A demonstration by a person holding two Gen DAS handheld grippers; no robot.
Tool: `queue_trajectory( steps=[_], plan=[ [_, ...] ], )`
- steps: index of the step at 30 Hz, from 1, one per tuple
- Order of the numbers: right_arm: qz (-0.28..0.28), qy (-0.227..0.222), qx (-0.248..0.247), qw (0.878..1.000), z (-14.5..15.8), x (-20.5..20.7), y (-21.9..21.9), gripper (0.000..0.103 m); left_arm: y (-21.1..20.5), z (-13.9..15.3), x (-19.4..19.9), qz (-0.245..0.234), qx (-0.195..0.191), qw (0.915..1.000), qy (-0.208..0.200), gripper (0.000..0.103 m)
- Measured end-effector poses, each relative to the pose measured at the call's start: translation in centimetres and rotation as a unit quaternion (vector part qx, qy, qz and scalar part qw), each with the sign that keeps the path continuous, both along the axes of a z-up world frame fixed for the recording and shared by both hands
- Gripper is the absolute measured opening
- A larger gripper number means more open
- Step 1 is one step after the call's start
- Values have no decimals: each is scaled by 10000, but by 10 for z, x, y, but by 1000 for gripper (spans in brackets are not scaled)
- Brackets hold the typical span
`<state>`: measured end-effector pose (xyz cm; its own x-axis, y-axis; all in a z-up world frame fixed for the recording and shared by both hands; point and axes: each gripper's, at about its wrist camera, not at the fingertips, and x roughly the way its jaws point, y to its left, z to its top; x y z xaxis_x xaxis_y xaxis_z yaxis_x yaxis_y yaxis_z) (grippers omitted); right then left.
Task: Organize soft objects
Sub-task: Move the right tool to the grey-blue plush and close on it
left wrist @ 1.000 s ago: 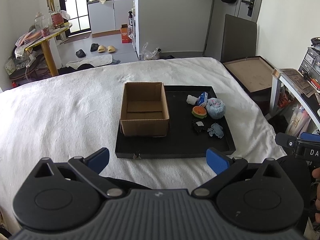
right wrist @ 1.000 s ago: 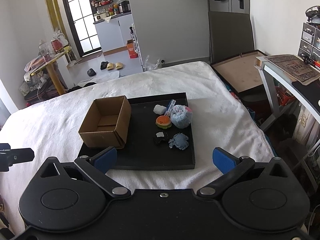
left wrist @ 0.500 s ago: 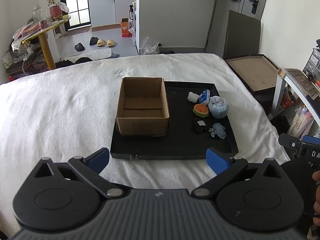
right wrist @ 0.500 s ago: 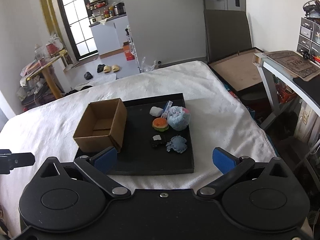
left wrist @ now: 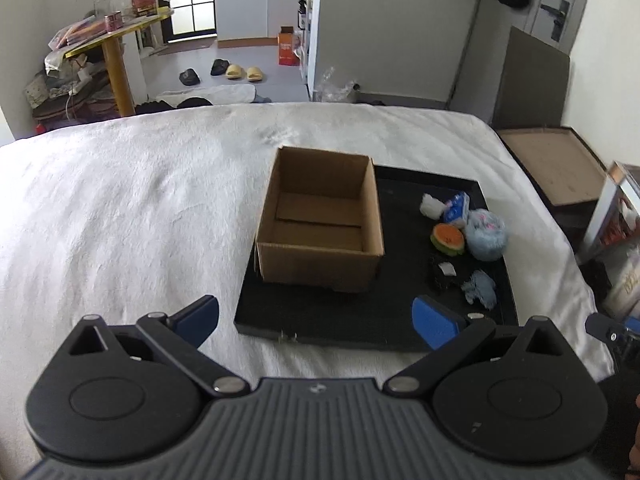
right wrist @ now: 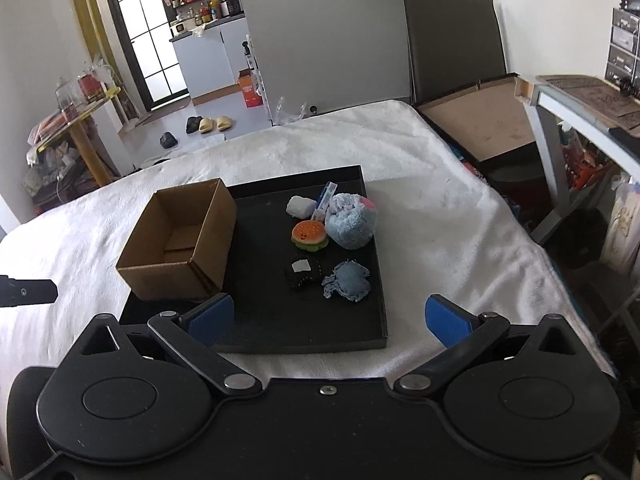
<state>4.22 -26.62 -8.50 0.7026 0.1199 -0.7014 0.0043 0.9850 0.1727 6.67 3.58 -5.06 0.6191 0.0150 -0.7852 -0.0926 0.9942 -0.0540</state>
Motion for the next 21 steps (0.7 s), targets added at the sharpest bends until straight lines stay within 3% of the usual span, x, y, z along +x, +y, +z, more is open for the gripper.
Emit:
queue_trajectory(
  steps=[12,21],
  plan=[
    [-135,-144,245,9995,-19,44,-8,103,16,-18,45,225,-313,9992,126,101],
    [-394,-257,451,9979,-26,72,-21,103,28,-24,72,467,-280,9985,17,100]
  ],
)
